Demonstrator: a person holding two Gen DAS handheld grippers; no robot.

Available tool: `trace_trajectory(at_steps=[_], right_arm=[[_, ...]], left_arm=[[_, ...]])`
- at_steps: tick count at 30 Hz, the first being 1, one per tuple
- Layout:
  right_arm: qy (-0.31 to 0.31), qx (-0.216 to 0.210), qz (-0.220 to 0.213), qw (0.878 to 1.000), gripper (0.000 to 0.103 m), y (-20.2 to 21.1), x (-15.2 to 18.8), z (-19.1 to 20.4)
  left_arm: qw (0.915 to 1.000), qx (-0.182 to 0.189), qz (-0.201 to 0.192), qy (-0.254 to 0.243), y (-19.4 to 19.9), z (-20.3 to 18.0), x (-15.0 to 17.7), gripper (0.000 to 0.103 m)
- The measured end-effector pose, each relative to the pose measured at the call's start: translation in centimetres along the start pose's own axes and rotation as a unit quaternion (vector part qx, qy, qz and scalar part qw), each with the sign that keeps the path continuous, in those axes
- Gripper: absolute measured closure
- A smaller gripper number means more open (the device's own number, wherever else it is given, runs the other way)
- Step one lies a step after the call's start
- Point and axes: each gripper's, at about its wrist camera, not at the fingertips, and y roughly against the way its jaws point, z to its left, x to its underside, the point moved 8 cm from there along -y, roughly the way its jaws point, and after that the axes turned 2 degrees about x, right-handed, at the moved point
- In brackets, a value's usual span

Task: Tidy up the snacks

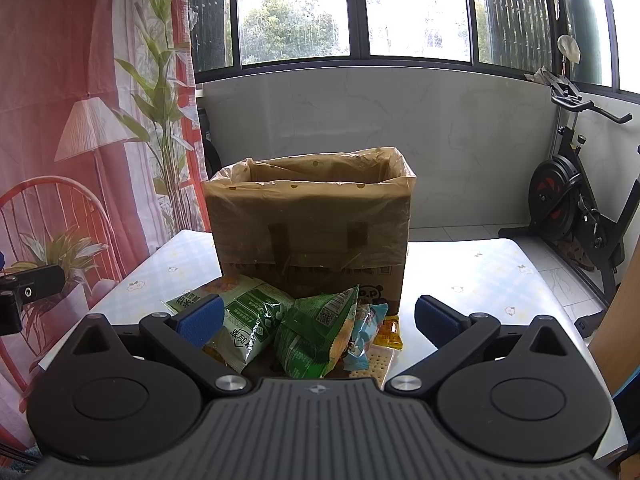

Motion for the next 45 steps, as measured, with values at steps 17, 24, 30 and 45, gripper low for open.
trace_trajectory(at_steps=[17, 24, 30, 45], right_arm=[[-0.001, 0.000, 0.001, 1.000, 0.000, 0.0, 0.1, 0.0], [-0.001, 0.000, 0.001, 1.000, 0.000, 0.0, 0.0, 0.0], [-0.001, 0.000, 0.001, 1.000, 0.000, 0.1, 0.0, -0.1], [0.002, -0.014, 0.059, 0.998, 0.000, -3.3, 1.2, 0.0]], left_arm=[[1.0000, 0.000, 0.001, -0.001, -0.1, -0.1, 0.1, 0.000], [1.0000, 0.000, 0.001, -0.001, -0.1, -0.1, 0.1, 0.000], [1.0000, 0.000, 0.002, 0.000, -0.1, -0.1, 0.2, 0.000], [0.9958, -0.017, 0.087, -0.020, -5.0, 0.7, 1.6, 0.000]])
